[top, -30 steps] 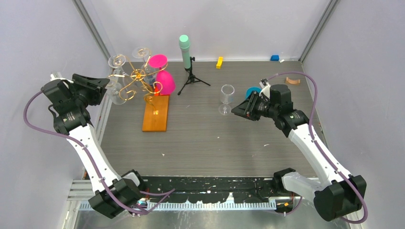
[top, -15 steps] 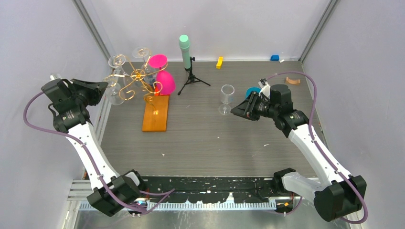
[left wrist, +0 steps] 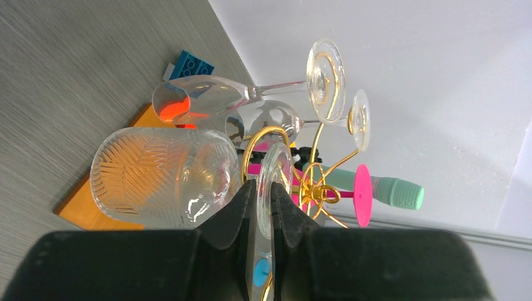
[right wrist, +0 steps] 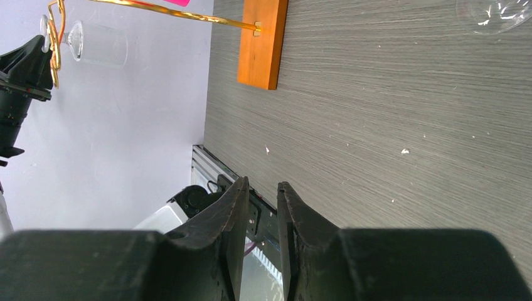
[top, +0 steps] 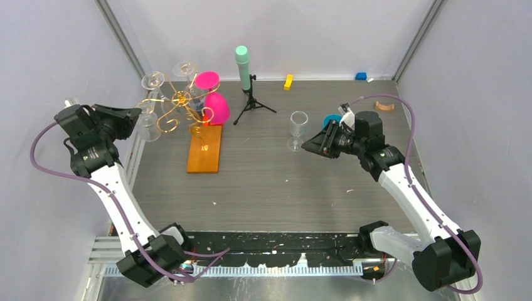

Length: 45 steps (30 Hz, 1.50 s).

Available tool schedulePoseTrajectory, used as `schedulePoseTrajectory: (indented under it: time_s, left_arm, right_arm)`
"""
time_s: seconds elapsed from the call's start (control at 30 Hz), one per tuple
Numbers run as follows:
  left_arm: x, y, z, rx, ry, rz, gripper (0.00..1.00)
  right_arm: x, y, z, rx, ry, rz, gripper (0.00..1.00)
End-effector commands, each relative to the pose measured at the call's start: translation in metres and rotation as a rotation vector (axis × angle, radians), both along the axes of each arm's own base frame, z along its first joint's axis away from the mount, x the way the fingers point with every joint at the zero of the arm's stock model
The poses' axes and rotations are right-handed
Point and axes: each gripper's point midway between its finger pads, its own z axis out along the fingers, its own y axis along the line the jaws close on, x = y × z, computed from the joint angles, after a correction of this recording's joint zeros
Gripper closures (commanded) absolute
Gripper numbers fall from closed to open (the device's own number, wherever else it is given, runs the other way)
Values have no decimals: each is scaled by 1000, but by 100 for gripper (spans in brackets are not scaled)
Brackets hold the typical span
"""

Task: Take the wine glass off the wine glass rack

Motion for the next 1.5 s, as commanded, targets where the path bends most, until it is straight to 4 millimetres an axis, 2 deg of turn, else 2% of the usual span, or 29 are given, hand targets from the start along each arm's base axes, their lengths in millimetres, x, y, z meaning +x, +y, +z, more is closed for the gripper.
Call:
schedulePoseTrajectory:
  time_s: [0.0,0.23,0.43,0.8,1.23,1.47]
  left_arm:
    - [-5,-3,19,3,-63,16,100]
    - [-5,-5,44,8,-117,14,100]
    - [-5,-8,47,-6,-139,12,100]
    - [-11,-3,67,24,-207,68,100]
    - [-6,15,61,-10,-255,172,100]
    - [6,17,70,-61,-339,156,100]
  right_arm:
    - [-2,3,21,47,-74,18,71]
    - [-1,4,23,58,-78,21,71]
    - [0,4,20,60,-71,13,71]
    - [1,4,18,58,-66,5,71]
    - [4,4,18,59,-68,1,71]
    - [5,5,17,63,-63,2,71]
